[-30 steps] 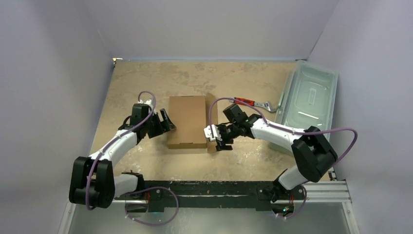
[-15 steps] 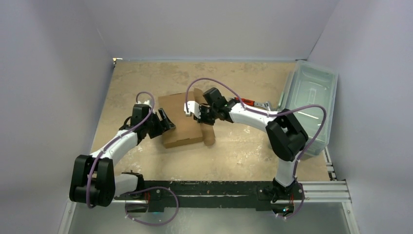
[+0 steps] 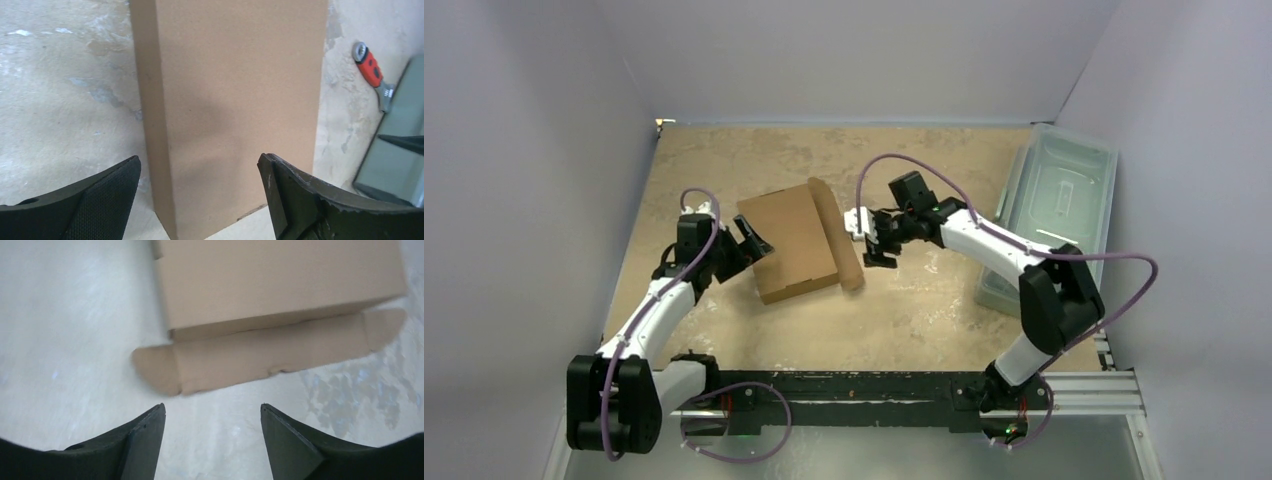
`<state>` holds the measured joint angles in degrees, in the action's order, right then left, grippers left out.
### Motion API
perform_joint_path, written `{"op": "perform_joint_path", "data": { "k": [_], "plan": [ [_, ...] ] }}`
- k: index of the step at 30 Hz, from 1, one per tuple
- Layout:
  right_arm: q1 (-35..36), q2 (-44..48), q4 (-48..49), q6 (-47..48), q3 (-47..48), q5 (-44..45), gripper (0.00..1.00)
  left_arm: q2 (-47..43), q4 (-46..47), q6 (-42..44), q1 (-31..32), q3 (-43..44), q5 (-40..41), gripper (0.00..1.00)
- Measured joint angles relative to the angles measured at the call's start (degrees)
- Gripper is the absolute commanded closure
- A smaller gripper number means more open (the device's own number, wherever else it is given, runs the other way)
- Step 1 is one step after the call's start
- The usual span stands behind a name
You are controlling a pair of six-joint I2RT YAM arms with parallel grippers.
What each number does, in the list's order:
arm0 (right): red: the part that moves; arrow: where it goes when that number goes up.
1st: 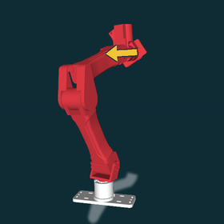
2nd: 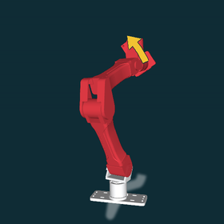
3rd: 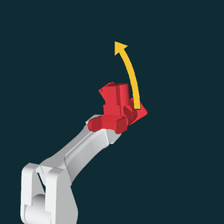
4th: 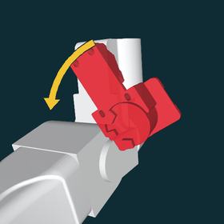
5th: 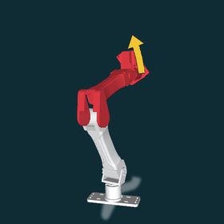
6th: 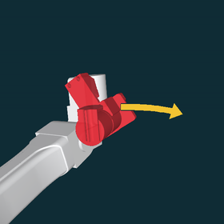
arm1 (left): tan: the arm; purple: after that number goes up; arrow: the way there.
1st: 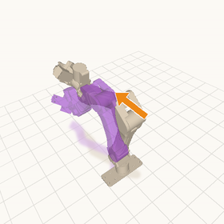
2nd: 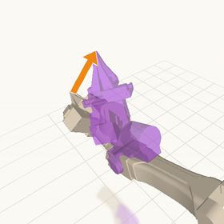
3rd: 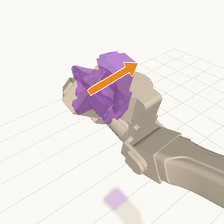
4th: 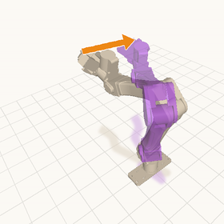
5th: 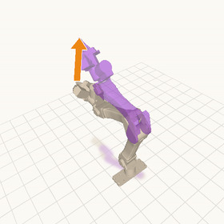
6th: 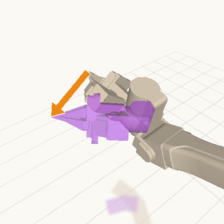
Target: Fold the paper box
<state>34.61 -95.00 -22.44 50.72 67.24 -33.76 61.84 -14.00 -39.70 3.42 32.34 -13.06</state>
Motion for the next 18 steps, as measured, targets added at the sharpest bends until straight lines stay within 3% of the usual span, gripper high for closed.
{"op": "perform_joint_path", "data": {
  "k": [4,7,18],
  "plan": [
    [-1.2,2.2,-9.0,18.3,-4.0,-5.7,0.28,0.2,1.7,-1.2,-1.3,-0.5,-3.7,0.07],
    [0.5,-0.4,-12.6,24.8,-6.3,-6.7,0.35,0.7,2.9,-1.7,-2.0,-0.8,-5.6,0.09],
    [8.9,-5.2,-1.5,20.3,-6.8,3.3,0.55,1.0,3.7,-1.7,-2.3,-4.5,-6.8,0.17]
  ]
}}
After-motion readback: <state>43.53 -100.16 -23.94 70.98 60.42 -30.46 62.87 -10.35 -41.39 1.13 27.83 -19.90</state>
